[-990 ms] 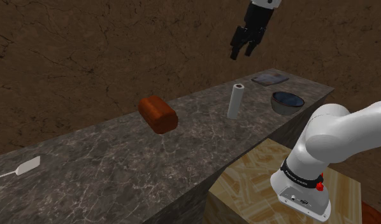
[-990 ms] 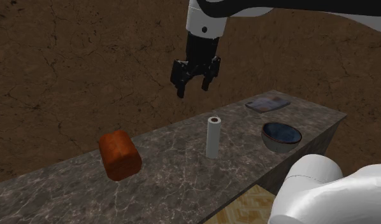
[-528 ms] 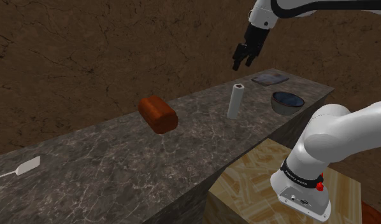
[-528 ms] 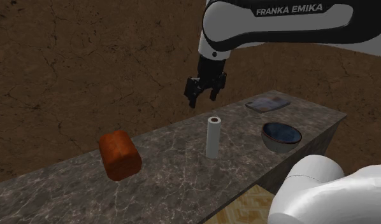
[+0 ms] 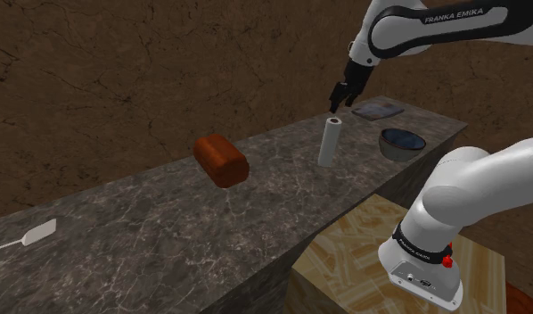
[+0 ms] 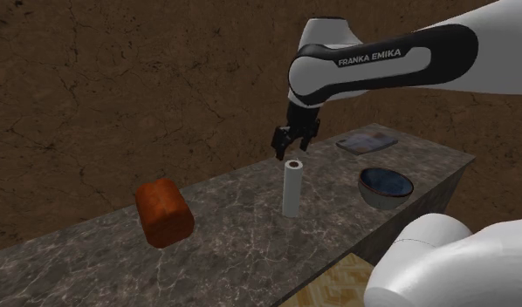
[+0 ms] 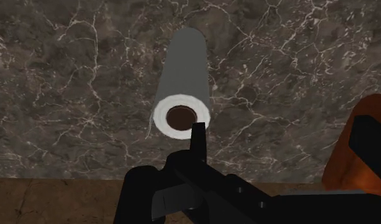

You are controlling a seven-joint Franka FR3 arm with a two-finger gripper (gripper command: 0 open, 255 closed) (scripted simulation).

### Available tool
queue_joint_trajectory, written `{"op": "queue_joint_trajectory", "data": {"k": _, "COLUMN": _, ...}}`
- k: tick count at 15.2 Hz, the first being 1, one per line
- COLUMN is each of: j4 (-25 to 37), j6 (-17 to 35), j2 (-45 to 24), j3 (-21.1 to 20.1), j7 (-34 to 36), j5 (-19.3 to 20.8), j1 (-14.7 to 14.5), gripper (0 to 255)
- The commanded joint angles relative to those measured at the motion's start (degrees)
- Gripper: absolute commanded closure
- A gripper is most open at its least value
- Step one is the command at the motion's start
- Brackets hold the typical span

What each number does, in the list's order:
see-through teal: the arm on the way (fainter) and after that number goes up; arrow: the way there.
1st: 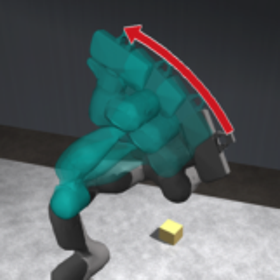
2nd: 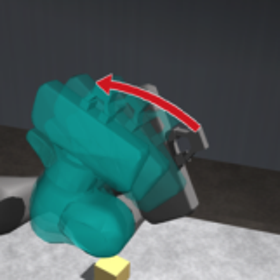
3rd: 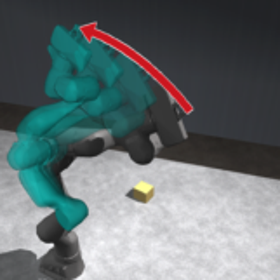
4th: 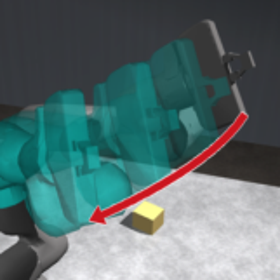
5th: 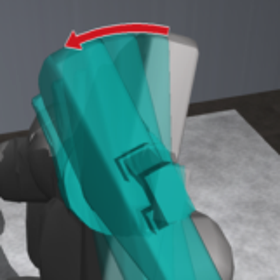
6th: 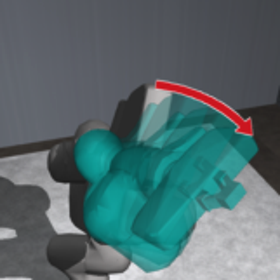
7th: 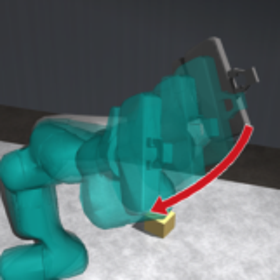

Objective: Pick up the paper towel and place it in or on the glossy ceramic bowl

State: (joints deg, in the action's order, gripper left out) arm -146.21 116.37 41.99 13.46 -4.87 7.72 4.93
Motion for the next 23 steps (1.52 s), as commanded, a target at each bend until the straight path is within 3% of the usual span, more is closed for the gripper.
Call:
{"op": "queue_joint_trajectory", "data": {"k": 1, "j4": -0.8, "j6": 3.1, "j2": -2.1, "j3": 2.2, "j7": -2.0, "j5": 1.0, "j1": 0.7, "gripper": 0}}
{"op": "queue_joint_trajectory", "data": {"k": 6, "j4": -1.9, "j6": 11.3, "j2": -8.8, "j3": 8.0, "j7": -7.0, "j5": 2.6, "j1": 1.8, "gripper": 0}}
{"op": "queue_joint_trajectory", "data": {"k": 14, "j4": -4.6, "j6": 18.8, "j2": -13.6, "j3": 9.8, "j7": -7.8, "j5": 2.4, "j1": 1.2, "gripper": 0}}
{"op": "queue_joint_trajectory", "data": {"k": 22, "j4": -4.6, "j6": 18.8, "j2": -13.6, "j3": 9.8, "j7": -7.8, "j5": 2.4, "j1": 1.2, "gripper": 0}}
{"op": "queue_joint_trajectory", "data": {"k": 23, "j4": -4.6, "j6": 18.8, "j2": -13.6, "j3": 9.8, "j7": -7.8, "j5": 2.4, "j1": 1.2, "gripper": 255}}
